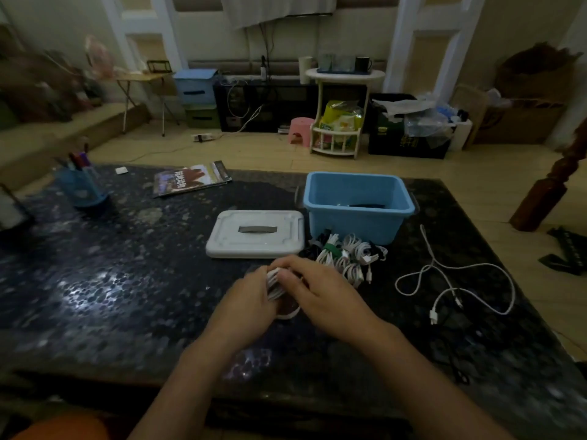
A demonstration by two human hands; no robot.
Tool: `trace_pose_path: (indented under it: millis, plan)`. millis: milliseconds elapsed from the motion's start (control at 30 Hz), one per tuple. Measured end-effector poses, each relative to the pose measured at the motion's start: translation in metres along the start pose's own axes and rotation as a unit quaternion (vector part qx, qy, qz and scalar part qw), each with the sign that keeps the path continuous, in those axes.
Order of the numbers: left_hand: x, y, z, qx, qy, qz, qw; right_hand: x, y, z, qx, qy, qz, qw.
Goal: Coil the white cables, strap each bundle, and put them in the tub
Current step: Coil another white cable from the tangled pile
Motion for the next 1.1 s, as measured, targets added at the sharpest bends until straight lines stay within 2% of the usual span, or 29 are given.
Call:
trace_pose_path:
  millis: [33, 100, 133, 167, 267, 367, 633, 800, 933, 1000, 1100]
  plan:
    - [-0.008, 0.006, 0.000, -0.007, -0.009, 0.016, 1.000, 0.007, -0.002, 0.003, 0.028, -0.007, 0.039, 0.999]
    - [-0.025, 0.025, 0.000, -0.023, -0.028, 0.034, 0.999, 0.023, -0.021, 0.010, 0.138, -0.021, 0.161, 0.977]
    - [-0.036, 0.036, 0.000, -0.038, -0.041, 0.031, 0.998, 0.028, -0.032, 0.014, 0.178, -0.032, 0.195, 0.964]
    - [-0.048, 0.048, 0.000, -0.054, -0.060, 0.014, 0.997, 0.029, -0.038, 0.019, 0.183, -0.045, 0.184, 0.965]
    - [-0.078, 0.072, -0.007, -0.086, -0.112, -0.085, 0.986, 0.037, -0.046, 0.029, 0.134, -0.032, -0.022, 0.990]
    - [-0.090, 0.080, -0.010, -0.077, -0.132, -0.107, 0.983, 0.071, -0.054, 0.026, 0.119, 0.021, -0.152, 0.981]
    - [-0.090, 0.089, -0.009, -0.086, -0.118, -0.140, 0.979, 0.109, -0.067, 0.031, 0.113, 0.060, -0.257, 0.958]
    - [-0.088, 0.081, -0.008, -0.088, -0.117, -0.148, 0.978, 0.103, -0.083, 0.028, 0.167, 0.070, -0.182, 0.966]
    - [-0.086, 0.076, -0.003, -0.088, -0.129, -0.169, 0.973, 0.073, -0.076, 0.023, 0.199, 0.026, -0.098, 0.975]
    - [-0.083, 0.072, -0.001, -0.093, -0.137, -0.185, 0.969, 0.053, -0.068, 0.018, 0.234, -0.025, 0.006, 0.972]
    - [-0.072, 0.053, 0.005, -0.079, -0.129, -0.205, 0.967, 0.025, -0.044, 0.011, 0.257, -0.093, 0.240, 0.932]
Point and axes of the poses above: each hand's wrist, its own z-axis towards the middle knuckle, its own x-axis out of the palm, y = z × x, the point moved 10 cm from there along z, towards the middle knuckle, and after that the axes turned 7 degrees about -y, right-handed, at the moved point
